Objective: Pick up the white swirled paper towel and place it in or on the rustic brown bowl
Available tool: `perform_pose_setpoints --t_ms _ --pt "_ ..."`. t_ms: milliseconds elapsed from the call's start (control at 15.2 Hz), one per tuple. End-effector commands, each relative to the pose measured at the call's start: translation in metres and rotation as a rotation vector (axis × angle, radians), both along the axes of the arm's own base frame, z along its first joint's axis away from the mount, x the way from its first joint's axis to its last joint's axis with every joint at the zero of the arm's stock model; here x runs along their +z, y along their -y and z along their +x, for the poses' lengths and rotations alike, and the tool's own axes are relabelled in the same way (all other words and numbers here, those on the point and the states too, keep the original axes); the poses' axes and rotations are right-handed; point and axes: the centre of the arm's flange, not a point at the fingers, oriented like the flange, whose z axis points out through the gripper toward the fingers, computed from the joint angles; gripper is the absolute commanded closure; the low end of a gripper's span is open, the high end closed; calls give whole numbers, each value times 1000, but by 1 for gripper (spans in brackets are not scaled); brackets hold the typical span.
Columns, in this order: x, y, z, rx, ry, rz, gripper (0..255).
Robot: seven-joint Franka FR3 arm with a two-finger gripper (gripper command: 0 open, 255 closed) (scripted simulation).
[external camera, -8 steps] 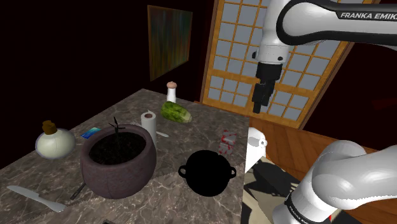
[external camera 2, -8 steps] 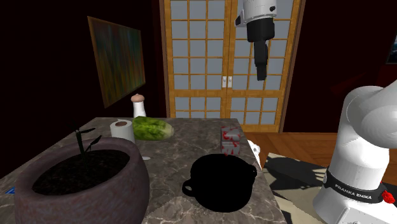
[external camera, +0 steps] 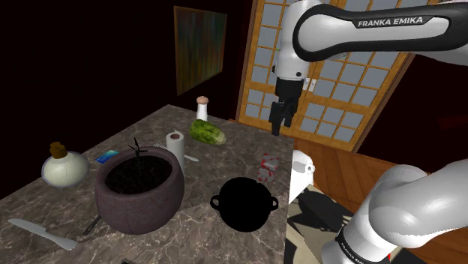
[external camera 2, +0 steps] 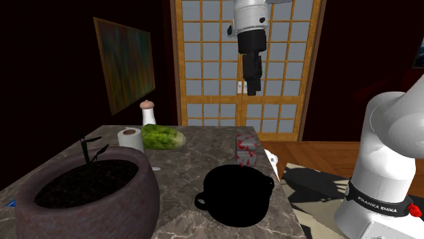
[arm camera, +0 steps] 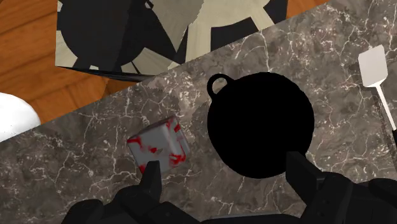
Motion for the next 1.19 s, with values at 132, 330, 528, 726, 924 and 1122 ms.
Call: perform_pose_setpoints --t_ms 132,330,528,726,924,1122 --pt "-11 -32 40 7 15 3 0" --pt "-21 -56 68 13 25 4 0" --pt "-31 -79 97 19 35 5 0" --pt "-40 -103 126 25 45 6 0" --pt "-49 -127 155 30 55 8 0" --pt "-58 -151 183 36 65 9 0"
